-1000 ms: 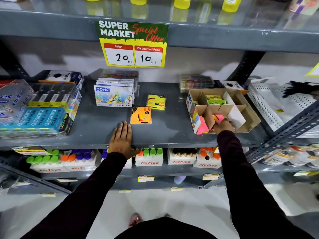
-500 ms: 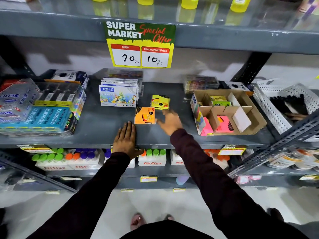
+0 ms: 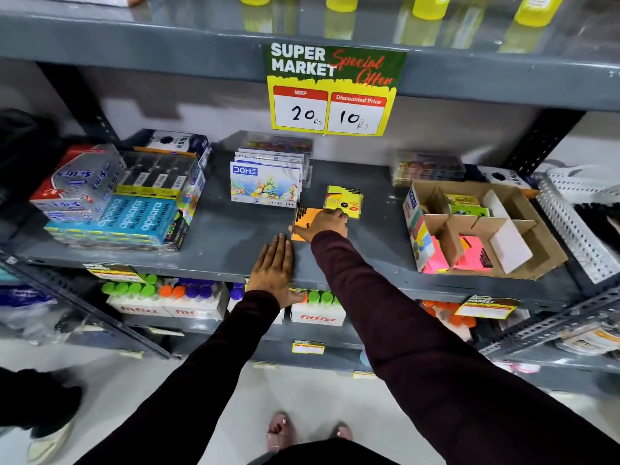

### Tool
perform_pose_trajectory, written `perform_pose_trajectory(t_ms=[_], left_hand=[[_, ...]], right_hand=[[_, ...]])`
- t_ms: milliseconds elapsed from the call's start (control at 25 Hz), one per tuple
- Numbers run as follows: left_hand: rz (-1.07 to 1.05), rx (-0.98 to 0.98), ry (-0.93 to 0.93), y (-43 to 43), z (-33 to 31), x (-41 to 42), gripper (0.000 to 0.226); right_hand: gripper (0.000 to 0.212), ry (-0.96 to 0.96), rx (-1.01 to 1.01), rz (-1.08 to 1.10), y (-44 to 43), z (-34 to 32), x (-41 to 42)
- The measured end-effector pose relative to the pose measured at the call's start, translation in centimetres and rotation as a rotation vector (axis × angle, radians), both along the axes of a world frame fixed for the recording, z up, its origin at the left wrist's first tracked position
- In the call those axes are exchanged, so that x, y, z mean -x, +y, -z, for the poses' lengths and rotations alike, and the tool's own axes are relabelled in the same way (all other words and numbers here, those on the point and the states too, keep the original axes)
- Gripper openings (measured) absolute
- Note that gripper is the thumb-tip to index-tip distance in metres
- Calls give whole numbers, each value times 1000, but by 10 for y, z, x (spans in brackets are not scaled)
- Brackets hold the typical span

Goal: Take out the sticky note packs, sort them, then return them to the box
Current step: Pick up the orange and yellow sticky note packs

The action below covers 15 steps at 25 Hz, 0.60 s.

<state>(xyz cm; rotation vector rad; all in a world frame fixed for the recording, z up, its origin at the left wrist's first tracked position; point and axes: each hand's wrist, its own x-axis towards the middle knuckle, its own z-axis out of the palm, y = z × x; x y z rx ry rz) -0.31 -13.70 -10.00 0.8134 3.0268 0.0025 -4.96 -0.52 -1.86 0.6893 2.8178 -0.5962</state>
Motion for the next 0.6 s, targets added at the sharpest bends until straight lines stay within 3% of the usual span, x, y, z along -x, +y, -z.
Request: perform_pose_trajectory(t_ms=[120,320,600], left_hand=[[12,11,0,1,2,1,122],[-23,5,47,2,1,-1,94],[-22,-40,6,2,-1,-1,106]], right_hand=[[104,-13,-22,4,-1,1,2],[99,-59,-52,-17,6,2,0],[87,-12,-59,-66,15,7,-14]])
